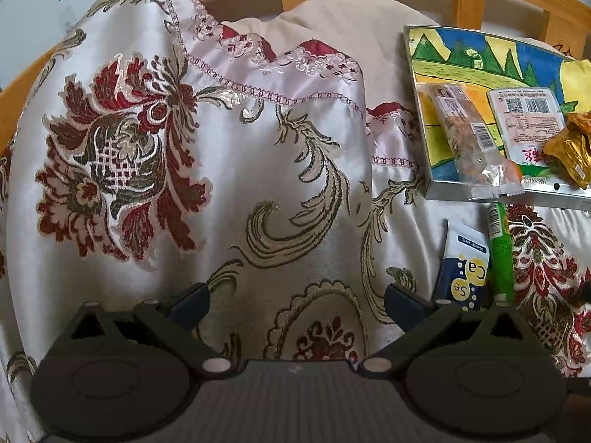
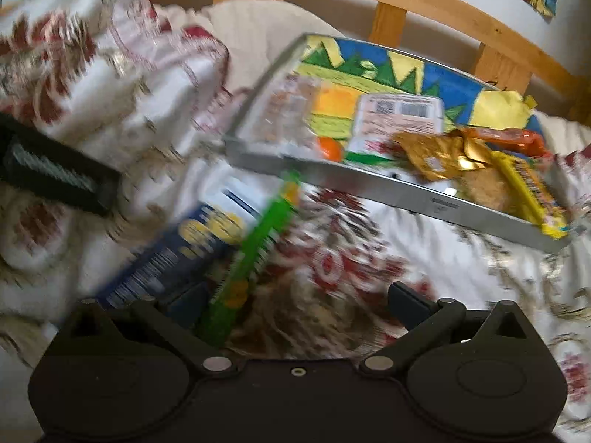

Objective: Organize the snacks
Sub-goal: 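Move the left tool to the blue calcium tube while the right tool nears the green sausage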

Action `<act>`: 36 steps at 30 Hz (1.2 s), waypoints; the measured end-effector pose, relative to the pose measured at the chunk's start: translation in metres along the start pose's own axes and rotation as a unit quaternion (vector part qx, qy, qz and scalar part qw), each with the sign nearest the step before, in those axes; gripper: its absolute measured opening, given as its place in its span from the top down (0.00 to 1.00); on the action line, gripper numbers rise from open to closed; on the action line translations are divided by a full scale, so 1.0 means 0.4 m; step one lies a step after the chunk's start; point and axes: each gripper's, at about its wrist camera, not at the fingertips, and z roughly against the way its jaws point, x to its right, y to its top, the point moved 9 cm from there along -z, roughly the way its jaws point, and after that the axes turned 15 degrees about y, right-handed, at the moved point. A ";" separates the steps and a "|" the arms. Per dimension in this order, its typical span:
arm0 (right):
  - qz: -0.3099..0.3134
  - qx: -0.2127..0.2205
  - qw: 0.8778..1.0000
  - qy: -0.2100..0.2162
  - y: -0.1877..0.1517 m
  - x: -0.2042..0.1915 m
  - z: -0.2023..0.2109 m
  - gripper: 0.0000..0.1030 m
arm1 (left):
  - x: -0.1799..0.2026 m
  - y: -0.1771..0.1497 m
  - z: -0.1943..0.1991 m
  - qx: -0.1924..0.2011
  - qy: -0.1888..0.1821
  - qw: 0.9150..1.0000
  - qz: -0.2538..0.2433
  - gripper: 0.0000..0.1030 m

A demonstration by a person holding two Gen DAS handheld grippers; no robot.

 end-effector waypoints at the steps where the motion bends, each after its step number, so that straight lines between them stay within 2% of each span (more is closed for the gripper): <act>1: 0.008 0.000 1.000 -0.005 -0.004 0.010 0.006 0.01 | 0.000 0.000 0.002 0.001 0.000 1.000 -0.001 0.01; 5: 0.037 0.000 0.999 -0.030 -0.015 0.044 0.030 0.01 | 0.007 -0.002 0.010 0.002 -0.012 1.000 -0.004 0.01; 9: 0.072 0.018 0.997 -0.027 -0.011 0.048 0.042 0.01 | 0.029 -0.005 0.022 0.012 -0.030 0.999 -0.019 0.01; 13: 0.131 0.040 0.990 -0.019 -0.004 0.030 0.034 0.01 | 0.051 -0.010 0.028 0.024 -0.021 0.998 -0.048 0.01; 16: 0.141 0.045 0.989 -0.007 0.001 0.029 0.013 0.01 | 0.061 -0.013 0.026 0.027 -0.016 0.998 -0.059 0.01; 20: 0.141 0.050 0.989 0.006 0.011 0.029 -0.006 0.07 | 0.075 -0.015 0.025 0.032 -0.022 0.997 -0.067 0.01; 27: 0.157 0.045 0.986 0.025 0.006 0.036 0.006 0.26 | 0.108 -0.009 0.054 0.067 -0.045 0.993 -0.085 0.01; 32: 0.216 0.020 0.975 0.044 0.005 0.066 0.018 0.33 | 0.147 -0.015 0.094 0.101 -0.072 0.985 -0.117 0.01; 36: 0.251 0.000 0.965 0.072 -0.004 0.088 0.023 0.32 | 0.185 -0.032 0.103 0.108 -0.083 0.980 -0.144 0.01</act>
